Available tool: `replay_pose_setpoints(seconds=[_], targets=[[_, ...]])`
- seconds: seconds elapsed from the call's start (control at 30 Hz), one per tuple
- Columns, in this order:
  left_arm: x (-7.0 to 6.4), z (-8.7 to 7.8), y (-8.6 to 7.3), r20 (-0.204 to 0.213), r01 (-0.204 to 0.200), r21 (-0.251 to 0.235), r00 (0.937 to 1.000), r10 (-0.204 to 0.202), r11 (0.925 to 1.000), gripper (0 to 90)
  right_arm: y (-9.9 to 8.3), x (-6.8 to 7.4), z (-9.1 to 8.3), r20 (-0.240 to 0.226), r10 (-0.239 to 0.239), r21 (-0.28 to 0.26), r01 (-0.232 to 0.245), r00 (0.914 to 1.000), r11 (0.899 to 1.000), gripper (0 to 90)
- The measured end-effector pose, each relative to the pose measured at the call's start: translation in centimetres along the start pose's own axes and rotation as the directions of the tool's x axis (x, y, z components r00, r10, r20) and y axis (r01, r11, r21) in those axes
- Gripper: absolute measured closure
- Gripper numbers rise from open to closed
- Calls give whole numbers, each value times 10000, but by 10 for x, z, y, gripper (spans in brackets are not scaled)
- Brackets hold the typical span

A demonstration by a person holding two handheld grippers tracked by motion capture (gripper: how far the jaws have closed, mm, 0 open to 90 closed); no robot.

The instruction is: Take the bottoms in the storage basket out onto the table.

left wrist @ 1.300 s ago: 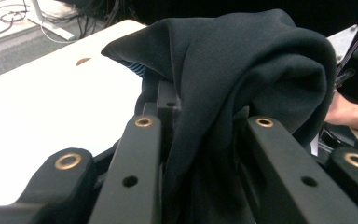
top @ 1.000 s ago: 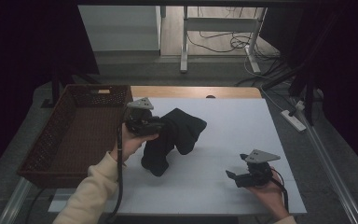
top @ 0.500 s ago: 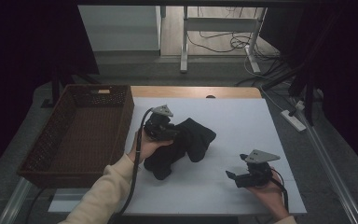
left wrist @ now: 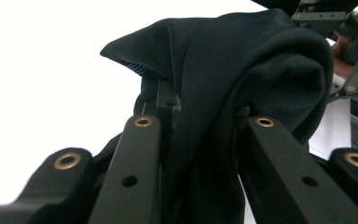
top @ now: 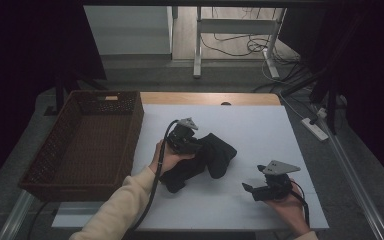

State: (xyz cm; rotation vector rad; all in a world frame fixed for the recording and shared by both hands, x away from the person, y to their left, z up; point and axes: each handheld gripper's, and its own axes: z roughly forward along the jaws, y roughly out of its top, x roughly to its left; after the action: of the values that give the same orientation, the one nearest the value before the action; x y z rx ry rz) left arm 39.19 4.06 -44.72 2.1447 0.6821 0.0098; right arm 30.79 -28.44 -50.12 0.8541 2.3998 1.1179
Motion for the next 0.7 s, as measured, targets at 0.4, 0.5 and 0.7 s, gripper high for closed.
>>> replay_pose_setpoints(seconds=[0.4, 0.5, 0.7], targets=[[7, 21, 0, 37, 101, 319, 9999, -102, 9994, 746, 0, 0, 1, -19, 11, 36, -11, 10000, 10000, 124], [10, 28, -1, 45, 172, 492, 9998, -175, 9986, 744, 0, 0, 1, -21, 12, 40, -12, 10000, 10000, 124], [15, 41, -3, 31, 268, 831, 9996, -272, 9962, 739, -1, -1, 1, -23, 22, 69, -22, 10000, 10000, 124]])
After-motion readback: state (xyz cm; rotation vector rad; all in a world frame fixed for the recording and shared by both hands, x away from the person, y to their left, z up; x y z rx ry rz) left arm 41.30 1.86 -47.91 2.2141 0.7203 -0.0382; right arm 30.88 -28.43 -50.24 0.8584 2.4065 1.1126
